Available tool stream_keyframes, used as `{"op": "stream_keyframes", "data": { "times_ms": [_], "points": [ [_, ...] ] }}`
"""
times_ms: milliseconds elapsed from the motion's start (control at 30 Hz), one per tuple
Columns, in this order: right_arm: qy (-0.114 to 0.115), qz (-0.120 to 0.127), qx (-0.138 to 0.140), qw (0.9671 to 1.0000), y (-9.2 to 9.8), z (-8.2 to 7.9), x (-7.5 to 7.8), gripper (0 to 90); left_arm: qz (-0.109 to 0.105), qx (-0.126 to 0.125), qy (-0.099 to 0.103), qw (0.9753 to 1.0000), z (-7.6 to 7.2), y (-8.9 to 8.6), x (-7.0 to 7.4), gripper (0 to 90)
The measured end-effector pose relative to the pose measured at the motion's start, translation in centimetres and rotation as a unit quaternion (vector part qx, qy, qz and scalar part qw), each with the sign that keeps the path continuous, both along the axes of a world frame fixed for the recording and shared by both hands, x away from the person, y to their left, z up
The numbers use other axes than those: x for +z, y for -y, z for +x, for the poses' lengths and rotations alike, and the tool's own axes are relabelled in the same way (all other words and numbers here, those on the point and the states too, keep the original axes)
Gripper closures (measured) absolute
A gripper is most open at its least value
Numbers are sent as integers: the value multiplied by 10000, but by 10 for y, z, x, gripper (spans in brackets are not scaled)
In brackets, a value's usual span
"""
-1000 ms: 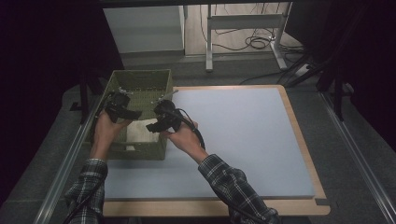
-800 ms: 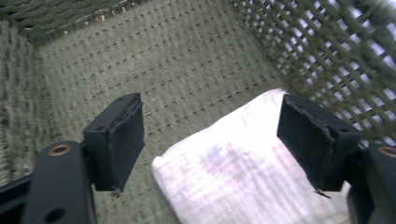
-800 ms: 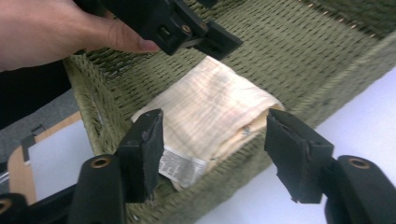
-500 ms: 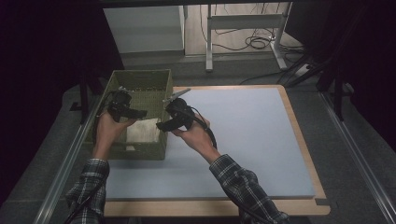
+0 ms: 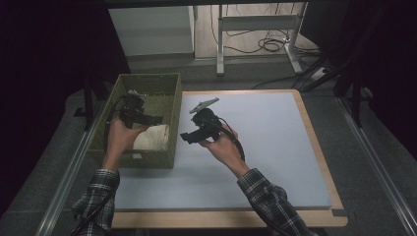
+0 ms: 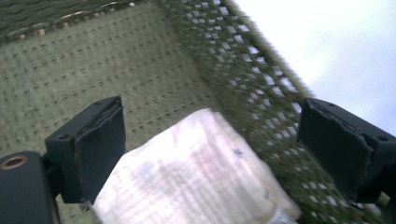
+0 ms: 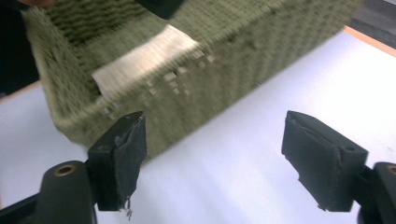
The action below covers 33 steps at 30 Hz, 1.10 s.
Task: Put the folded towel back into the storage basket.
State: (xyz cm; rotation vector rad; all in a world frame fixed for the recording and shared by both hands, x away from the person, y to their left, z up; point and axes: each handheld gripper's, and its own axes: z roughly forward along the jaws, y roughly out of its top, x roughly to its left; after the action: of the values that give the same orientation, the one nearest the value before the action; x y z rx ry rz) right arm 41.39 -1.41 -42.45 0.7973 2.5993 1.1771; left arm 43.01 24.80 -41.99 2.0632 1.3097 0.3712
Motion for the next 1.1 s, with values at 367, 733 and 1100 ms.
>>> {"op": "stream_keyframes", "data": {
  "times_ms": [367,733,1100],
  "points": [
    [1,22,-86,10000,45,-4,-10,144,15,-574,271,9980,-12,47,11,48],
    [139,-81,-81,9998,86,-17,-17,106,190,-982,360,9943,-21,90,7,24],
    [196,-107,-226,9995,134,-28,-23,97,156,-1339,412,9900,-24,135,4,23]
  ]
}}
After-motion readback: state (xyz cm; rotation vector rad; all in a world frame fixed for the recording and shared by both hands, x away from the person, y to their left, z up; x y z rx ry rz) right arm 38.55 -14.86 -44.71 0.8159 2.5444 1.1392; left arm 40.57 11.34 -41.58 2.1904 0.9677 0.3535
